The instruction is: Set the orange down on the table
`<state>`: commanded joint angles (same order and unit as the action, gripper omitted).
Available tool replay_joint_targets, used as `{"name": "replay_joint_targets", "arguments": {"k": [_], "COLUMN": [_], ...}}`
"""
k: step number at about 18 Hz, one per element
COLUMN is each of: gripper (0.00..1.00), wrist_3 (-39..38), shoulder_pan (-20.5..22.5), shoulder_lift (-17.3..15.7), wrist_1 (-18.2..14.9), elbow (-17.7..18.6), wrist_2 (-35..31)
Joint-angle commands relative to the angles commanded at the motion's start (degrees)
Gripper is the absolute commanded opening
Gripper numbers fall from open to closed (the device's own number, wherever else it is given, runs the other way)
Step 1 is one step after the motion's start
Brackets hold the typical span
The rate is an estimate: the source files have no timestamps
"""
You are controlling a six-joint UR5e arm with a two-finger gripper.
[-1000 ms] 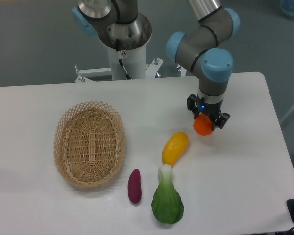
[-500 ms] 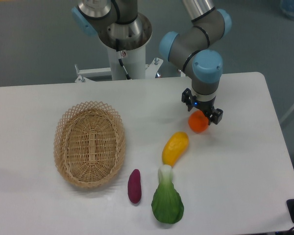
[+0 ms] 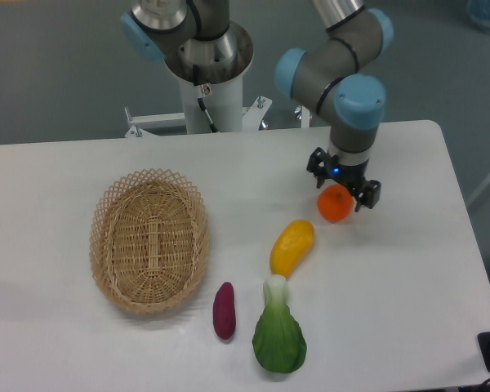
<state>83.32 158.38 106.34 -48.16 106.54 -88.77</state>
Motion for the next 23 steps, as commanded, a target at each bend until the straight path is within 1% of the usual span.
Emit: {"name": "replay_joint_targets", "arguments": {"k": [2,4,7,12,15,16,18,20,23], "gripper": [1.00,1.00,1.00,1.00,1.00,1.00,1.00,1.00,1.00], "wrist_3": [0.0,0.1,0.0,0.4,0.4,0.3,0.2,0.1,0.2], "shoulder_pan": [0.0,0.2,0.2,0.5,0.6,0.7,0.5,0.0,0.1], "shoulder_lift": [0.8,1.1,2.9,4.0,5.0,5.9,7.4,8.3,8.4], "wrist_1": [-0.3,-0.4,-0.7,-4.7,-5.1,-6.1,-10.2,-10.5,-10.5], "elbow": [-2.3,-3.5,-6.9,-11.0,-12.8,-14.2,-18.1,-19.3,-19.4], "wrist_2": [0.0,0.2,-0.2,-0.2,-0.3,-0.2,-0.1,-0.2,0.6]}}
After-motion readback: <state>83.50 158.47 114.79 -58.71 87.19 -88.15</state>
